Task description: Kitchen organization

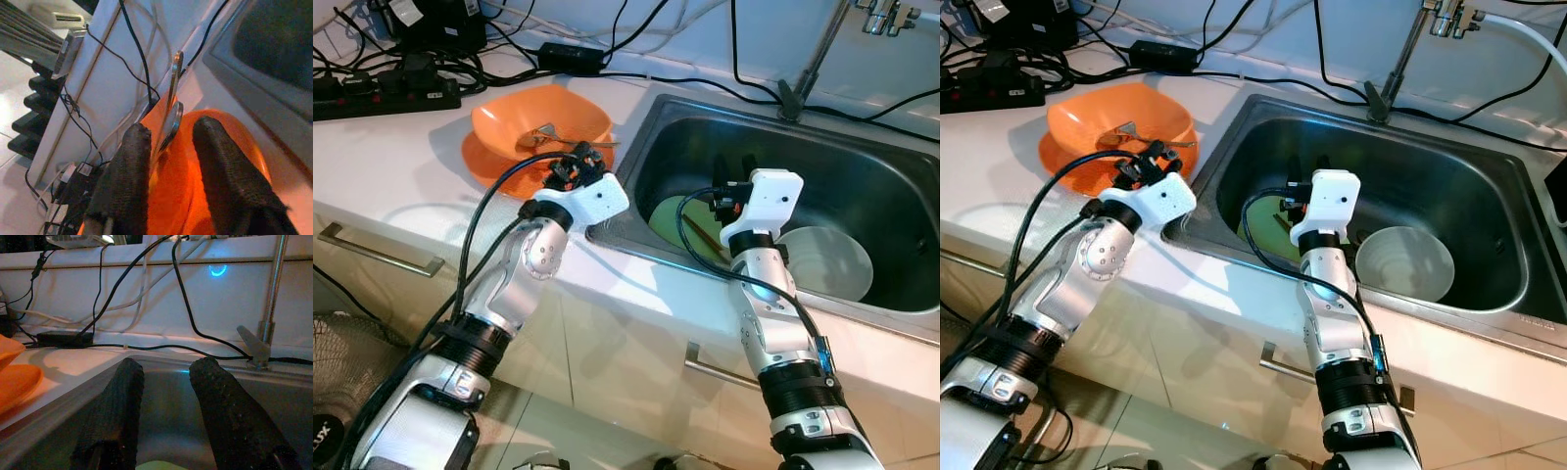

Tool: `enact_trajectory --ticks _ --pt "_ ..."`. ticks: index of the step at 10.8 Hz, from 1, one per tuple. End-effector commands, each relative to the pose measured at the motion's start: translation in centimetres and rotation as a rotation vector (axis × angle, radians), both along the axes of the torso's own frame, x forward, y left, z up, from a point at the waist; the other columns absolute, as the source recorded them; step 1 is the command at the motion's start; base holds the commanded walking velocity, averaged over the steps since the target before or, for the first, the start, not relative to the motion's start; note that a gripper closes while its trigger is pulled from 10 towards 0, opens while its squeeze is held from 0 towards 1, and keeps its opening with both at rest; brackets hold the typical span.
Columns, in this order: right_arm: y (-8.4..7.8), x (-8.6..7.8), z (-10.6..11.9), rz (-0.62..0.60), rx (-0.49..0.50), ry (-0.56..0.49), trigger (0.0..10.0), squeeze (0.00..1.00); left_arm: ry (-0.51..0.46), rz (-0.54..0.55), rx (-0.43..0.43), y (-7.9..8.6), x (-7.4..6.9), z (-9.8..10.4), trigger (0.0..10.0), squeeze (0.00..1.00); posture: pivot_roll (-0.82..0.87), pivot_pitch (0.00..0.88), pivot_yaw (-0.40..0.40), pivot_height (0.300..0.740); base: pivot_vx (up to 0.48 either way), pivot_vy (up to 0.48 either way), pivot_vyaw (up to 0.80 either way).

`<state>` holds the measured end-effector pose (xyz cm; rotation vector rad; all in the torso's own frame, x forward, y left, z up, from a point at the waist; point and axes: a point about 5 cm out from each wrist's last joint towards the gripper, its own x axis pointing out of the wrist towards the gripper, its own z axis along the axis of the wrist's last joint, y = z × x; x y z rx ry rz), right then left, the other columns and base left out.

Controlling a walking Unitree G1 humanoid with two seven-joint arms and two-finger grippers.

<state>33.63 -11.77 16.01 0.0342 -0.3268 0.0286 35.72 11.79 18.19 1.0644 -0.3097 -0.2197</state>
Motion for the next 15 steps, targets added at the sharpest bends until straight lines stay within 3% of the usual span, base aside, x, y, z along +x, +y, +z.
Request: enact_trajectory --ticks 1,7,12,13,14,15 --pt "-0.1 0.1 0.4 -0.007 0.004 -0.006 10.0 0.00 -0.011 -0.004 0.010 -0.2 0.1 0.2 0.0 0.00 0.05 0.073 -0.072 0.740 0.000 0.000 0.00" --pt "-0.1 0.1 0.1 -0.005 0.013 0.010 10.0 0.00 -0.027 -0.009 0.022 -0.3 0.1 0.1 0.0 0.00 0.05 0.073 -0.071 0.740 0.000 0.000 0.00" --pt "-0.1 0.2 0.0 -0.004 0.011 0.015 10.0 0.00 -0.191 -0.006 0.099 -0.3 -0.4 3.3 0.0 0.00 0.06 0.071 -0.073 0.740 0.000 0.000 0.00" --pt "0.0 0.2 -0.1 -0.002 0.009 0.019 10.0 0.00 -0.187 -0.022 0.105 -0.5 -0.6 3.5 1.4 0.00 0.06 0.069 -0.073 0.740 0.000 0.000 0.00" --pt "0.0 0.3 -0.1 -0.001 0.008 0.021 10.0 0.00 -0.175 -0.039 0.095 -0.7 -0.8 3.4 10.0 0.00 0.06 0.068 -0.072 0.740 0.000 0.000 0.00" --pt "0.0 0.3 -0.1 -0.001 0.008 0.022 10.0 0.00 -0.170 -0.049 0.095 -1.0 -1.0 3.3 10.0 0.00 0.06 0.067 -0.073 0.740 0.000 0.000 0.00"
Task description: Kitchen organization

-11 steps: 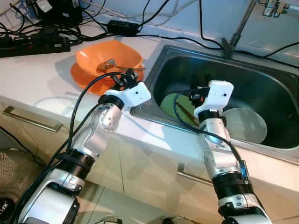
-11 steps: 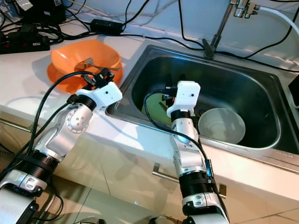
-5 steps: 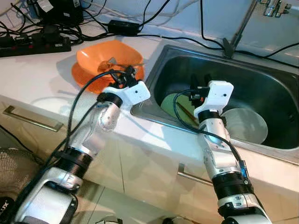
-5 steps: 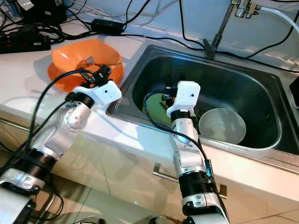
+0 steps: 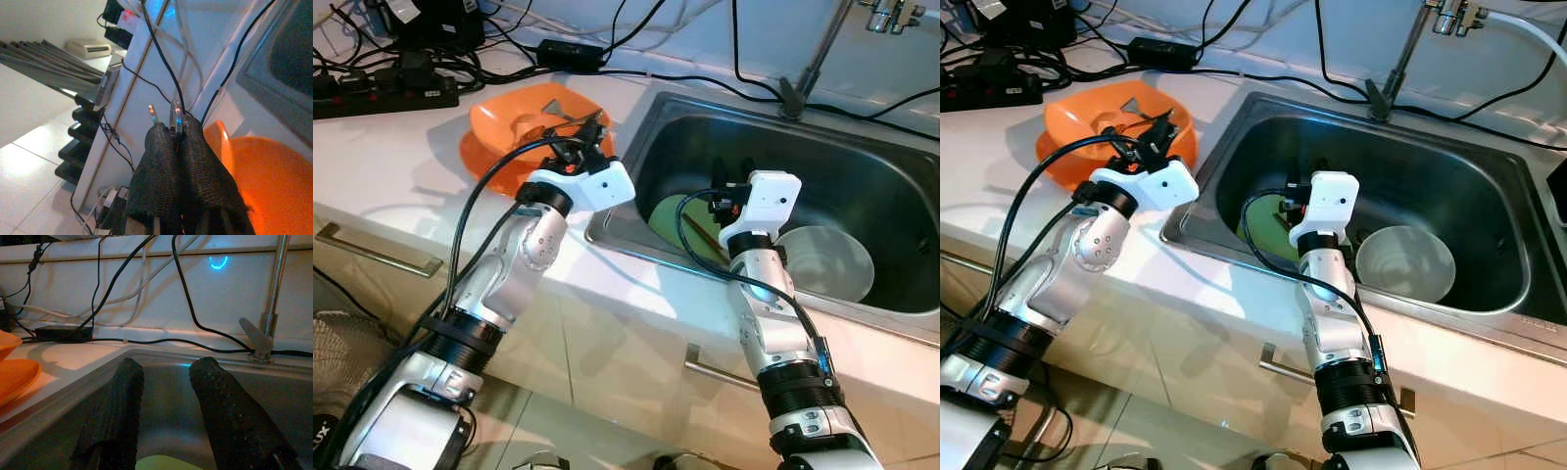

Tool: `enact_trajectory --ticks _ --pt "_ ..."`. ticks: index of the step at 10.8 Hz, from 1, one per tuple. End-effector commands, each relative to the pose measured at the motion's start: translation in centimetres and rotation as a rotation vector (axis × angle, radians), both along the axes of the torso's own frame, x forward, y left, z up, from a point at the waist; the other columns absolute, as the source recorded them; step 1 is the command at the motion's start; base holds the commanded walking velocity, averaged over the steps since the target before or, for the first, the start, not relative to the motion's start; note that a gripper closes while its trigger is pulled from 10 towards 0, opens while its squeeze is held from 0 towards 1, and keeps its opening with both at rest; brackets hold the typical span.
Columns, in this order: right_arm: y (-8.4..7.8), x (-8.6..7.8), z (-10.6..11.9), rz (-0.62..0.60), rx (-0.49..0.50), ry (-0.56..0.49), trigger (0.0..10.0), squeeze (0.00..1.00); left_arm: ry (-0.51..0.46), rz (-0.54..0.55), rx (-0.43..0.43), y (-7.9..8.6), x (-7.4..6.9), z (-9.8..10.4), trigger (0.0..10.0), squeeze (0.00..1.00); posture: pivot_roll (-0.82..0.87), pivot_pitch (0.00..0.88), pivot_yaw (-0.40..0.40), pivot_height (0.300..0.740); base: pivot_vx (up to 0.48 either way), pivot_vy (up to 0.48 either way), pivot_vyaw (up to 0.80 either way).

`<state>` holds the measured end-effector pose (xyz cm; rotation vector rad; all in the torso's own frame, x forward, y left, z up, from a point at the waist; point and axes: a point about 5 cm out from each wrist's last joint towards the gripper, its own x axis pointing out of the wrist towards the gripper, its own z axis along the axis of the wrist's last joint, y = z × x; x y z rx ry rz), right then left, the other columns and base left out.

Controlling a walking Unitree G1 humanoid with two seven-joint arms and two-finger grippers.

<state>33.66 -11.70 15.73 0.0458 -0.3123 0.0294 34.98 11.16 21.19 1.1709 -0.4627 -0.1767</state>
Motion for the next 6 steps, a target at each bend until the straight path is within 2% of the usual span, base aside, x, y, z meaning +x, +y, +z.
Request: enact_trajectory --ticks 1,6 --pt "-0.1 0.3 0.2 -0.004 -0.003 0.007 10.0 0.00 -0.011 -0.026 0.004 -0.5 -0.3 0.3 10.0 0.00 0.06 0.068 -0.073 0.740 0.000 0.000 0.00" --pt "-0.3 0.3 0.0 -0.011 -0.007 0.014 10.0 0.00 -0.089 -0.079 -0.044 -1.6 -0.8 1.8 10.0 0.00 0.06 0.069 -0.075 0.740 0.000 0.000 0.00"
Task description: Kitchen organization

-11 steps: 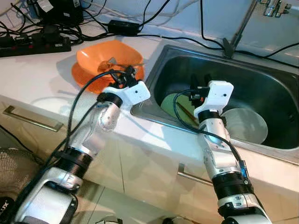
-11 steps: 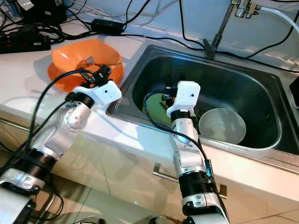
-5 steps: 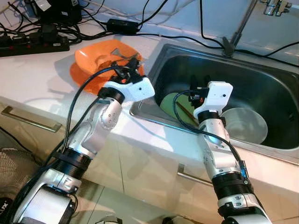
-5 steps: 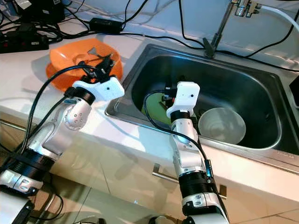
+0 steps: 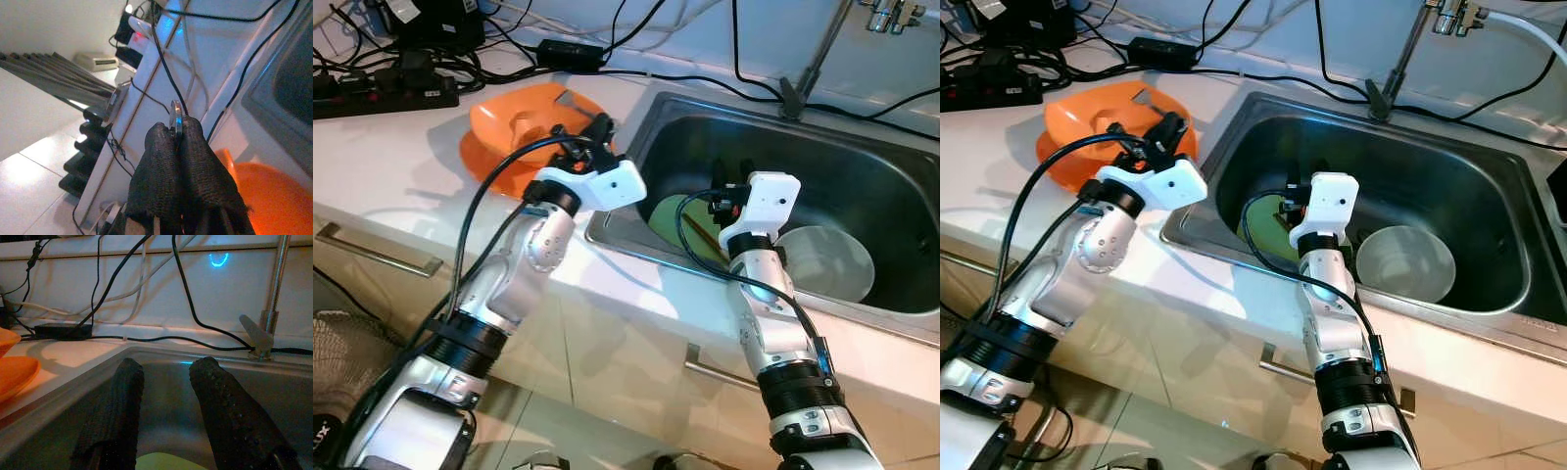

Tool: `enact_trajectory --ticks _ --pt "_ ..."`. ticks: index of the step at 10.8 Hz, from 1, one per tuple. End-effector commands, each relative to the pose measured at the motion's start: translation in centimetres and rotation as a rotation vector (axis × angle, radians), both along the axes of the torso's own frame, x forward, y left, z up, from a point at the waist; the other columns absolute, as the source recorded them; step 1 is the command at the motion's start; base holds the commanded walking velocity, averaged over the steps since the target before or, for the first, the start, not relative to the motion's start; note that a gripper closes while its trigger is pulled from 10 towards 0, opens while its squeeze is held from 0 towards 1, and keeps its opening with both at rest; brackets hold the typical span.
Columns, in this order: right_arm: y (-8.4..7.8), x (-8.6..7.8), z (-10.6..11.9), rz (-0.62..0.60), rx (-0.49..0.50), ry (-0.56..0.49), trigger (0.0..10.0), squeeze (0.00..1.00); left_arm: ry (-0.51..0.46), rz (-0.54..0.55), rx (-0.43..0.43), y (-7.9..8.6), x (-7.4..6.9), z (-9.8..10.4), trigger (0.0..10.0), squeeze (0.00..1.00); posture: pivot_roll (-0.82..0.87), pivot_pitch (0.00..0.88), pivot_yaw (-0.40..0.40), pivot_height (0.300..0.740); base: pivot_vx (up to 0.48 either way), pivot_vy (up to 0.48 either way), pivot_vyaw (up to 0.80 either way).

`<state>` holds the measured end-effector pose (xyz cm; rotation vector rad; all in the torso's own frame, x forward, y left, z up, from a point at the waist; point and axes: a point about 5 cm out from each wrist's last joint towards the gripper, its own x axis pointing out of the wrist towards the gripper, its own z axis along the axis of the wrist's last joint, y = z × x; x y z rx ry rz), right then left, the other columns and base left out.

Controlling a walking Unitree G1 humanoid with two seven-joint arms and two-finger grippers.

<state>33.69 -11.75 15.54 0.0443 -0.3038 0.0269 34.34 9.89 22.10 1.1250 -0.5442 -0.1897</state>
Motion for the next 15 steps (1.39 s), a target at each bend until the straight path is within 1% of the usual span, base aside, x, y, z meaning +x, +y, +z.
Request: enact_trajectory --ticks 1,2,3,4,5,6,7,8,9,10,12,13,14,15 --pt "-0.2 0.3 0.2 -0.009 -0.006 0.005 10.0 0.00 -0.032 -0.070 -0.041 -1.2 -0.3 1.0 10.0 0.00 0.06 0.069 -0.075 0.740 0.000 0.000 0.00" --pt "-0.2 0.3 0.2 -0.008 -0.005 0.005 10.0 0.00 -0.030 -0.127 -0.048 -2.0 -0.7 1.1 10.0 0.00 0.06 0.070 -0.075 0.740 0.000 0.000 0.00" --pt "0.0 0.2 0.2 -0.005 -0.004 0.004 10.0 0.00 -0.030 -0.205 -0.077 -3.3 -1.4 1.1 10.0 0.00 0.06 0.070 -0.075 0.740 0.000 0.000 0.00" --pt "0.0 0.2 0.2 -0.005 -0.004 0.004 10.0 0.00 -0.037 -0.261 -0.110 -4.1 -1.9 1.4 10.0 0.00 0.06 0.070 -0.075 0.740 0.000 0.000 0.00" --pt "0.0 0.2 0.2 -0.005 -0.004 0.003 10.0 0.00 -0.041 -0.321 -0.186 -4.5 -2.4 2.0 10.0 0.00 0.06 0.069 -0.075 0.740 0.000 0.000 0.00" --pt "0.1 0.2 0.2 0.001 -0.007 0.002 10.0 0.00 -0.019 -0.395 -0.329 -4.8 -2.8 3.0 10.0 0.00 0.06 0.069 -0.075 0.740 0.000 0.000 0.00" --pt "0.3 0.3 0.3 0.008 -0.014 -0.002 10.0 0.00 0.028 -0.437 -0.416 -5.0 -2.8 3.3 10.0 0.00 0.06 0.068 -0.075 0.740 0.000 0.000 0.00" --pt "0.5 0.2 0.5 0.031 -0.018 -0.018 10.0 1.00 0.172 -0.521 -0.579 -5.4 -2.7 2.7 10.0 0.00 0.06 0.068 -0.074 0.740 0.000 0.000 0.00" --pt "0.6 0.1 0.6 0.035 -0.043 -0.033 10.0 1.00 0.252 -0.567 -0.731 -5.4 -2.9 2.8 10.0 0.00 0.06 0.068 -0.073 0.740 0.000 0.000 0.00" --pt "0.7 0.0 0.9 0.061 -0.105 -0.064 10.0 1.00 0.335 -0.618 -0.962 -4.5 -2.7 3.2 10.0 0.00 0.06 0.067 -0.071 0.740 0.000 0.000 0.00" --pt "0.8 -0.1 1.1 0.080 -0.211 -0.099 10.0 1.00 0.382 -0.644 -1.100 -3.3 -2.3 3.4 10.0 0.00 0.06 0.067 -0.068 0.740 0.000 0.000 0.00" --pt "0.8 -0.1 1.0 0.080 -0.232 -0.098 10.0 1.00 0.429 -0.692 -1.169 -2.8 -2.3 3.6 10.0 0.00 0.06 0.068 -0.066 0.740 0.000 0.000 0.00" --pt "1.2 -0.2 1.0 0.089 -0.264 -0.109 10.0 1.00 0.468 -0.717 -1.186 -2.7 -2.4 3.6 10.0 0.00 0.06 0.067 -0.062 0.740 0.000 0.000 0.00" --pt "1.4 -0.3 1.0 0.094 -0.270 -0.113 10.0 1.00 0.496 -0.741 -1.194 -2.8 -2.6 3.6 10.0 0.00 0.06 0.064 -0.059 0.740 0.000 0.000 0.00"
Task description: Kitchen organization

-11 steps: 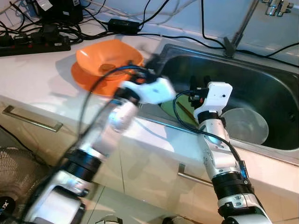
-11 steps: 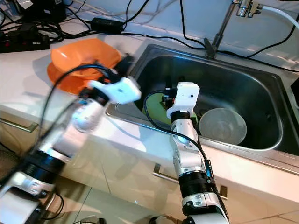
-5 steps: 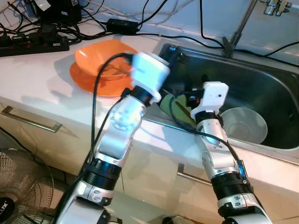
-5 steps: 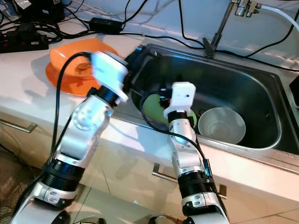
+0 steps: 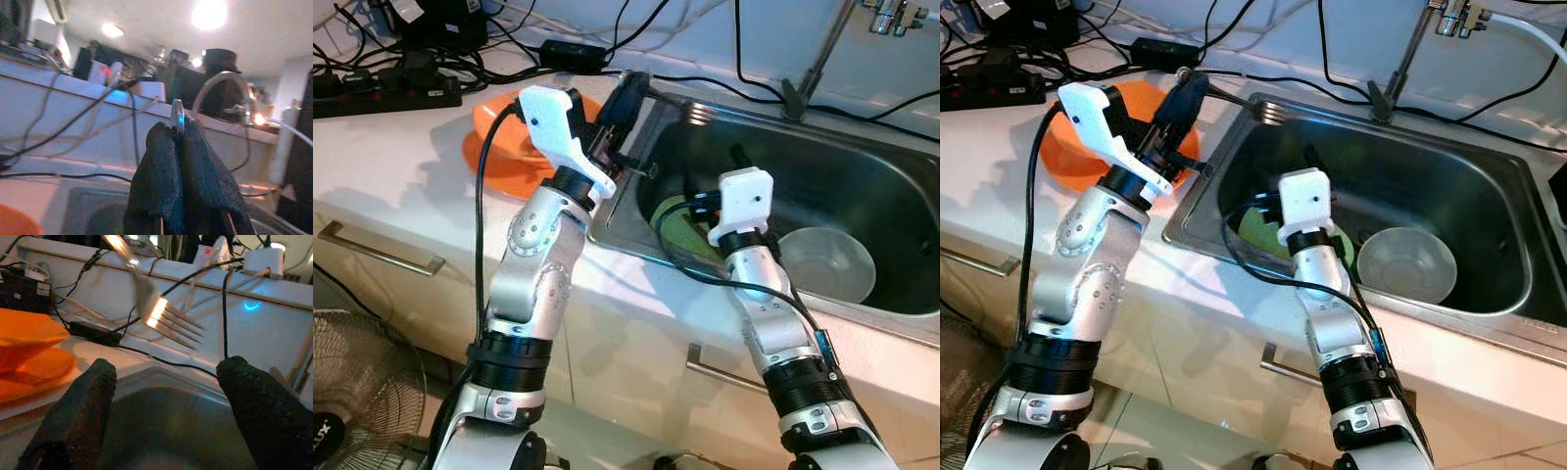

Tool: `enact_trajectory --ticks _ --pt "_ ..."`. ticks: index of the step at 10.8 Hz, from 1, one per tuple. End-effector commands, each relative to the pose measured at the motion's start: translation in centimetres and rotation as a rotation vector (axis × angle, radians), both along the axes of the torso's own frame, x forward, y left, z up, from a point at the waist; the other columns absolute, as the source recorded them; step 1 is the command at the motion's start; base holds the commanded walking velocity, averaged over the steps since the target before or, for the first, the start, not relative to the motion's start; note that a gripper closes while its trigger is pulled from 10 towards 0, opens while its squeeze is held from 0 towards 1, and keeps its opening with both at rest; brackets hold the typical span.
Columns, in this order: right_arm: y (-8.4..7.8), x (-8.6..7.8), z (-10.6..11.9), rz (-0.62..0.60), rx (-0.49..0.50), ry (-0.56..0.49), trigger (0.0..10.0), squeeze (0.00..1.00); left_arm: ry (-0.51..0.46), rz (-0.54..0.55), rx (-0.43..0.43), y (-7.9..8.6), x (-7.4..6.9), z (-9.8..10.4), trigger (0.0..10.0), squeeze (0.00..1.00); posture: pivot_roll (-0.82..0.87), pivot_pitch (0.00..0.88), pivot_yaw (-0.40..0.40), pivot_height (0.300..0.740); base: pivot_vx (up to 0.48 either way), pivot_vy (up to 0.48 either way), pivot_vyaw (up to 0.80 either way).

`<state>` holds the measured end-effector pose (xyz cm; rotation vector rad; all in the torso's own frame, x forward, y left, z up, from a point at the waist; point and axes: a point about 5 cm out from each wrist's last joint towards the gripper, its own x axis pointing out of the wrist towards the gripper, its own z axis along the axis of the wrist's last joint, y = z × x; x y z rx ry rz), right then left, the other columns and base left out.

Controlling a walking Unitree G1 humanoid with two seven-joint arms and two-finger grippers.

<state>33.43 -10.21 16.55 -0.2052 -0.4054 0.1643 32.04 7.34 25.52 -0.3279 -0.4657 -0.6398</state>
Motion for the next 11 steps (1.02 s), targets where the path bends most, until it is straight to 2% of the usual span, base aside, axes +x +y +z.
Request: enact_trajectory --ticks 1,2,7,10,11 --pt "0.2 0.0 -0.1 -0.005 -0.023 -0.009 10.0 1.00 0.003 -0.064 0.000 -0.5 -0.6 0.0 10.0 0.00 0.06 0.059 -0.057 0.740 0.000 0.000 0.00" --pt "0.2 -0.1 -0.1 -0.015 -0.029 -0.013 10.0 0.00 0.017 -0.079 0.017 -0.7 -0.7 -0.2 10.0 0.00 0.06 0.054 -0.052 0.740 0.000 0.000 0.00" --pt "0.2 0.0 0.2 -0.038 -0.021 -0.033 10.0 0.00 0.075 -0.137 0.188 -2.0 -1.1 -2.3 10.0 0.00 0.05 0.035 -0.041 0.740 0.000 0.000 0.00" --pt "0.5 0.0 0.2 -0.034 -0.015 -0.035 10.0 0.00 0.092 -0.137 0.213 -2.1 -1.1 -2.9 10.0 0.00 0.06 0.032 -0.039 0.740 0.000 0.000 0.00" --pt "0.5 0.0 0.2 -0.034 -0.008 -0.036 0.0 0.00 0.095 -0.127 0.221 -1.9 -1.0 -3.1 10.0 0.00 0.06 0.032 -0.038 0.740 0.000 0.000 0.00"
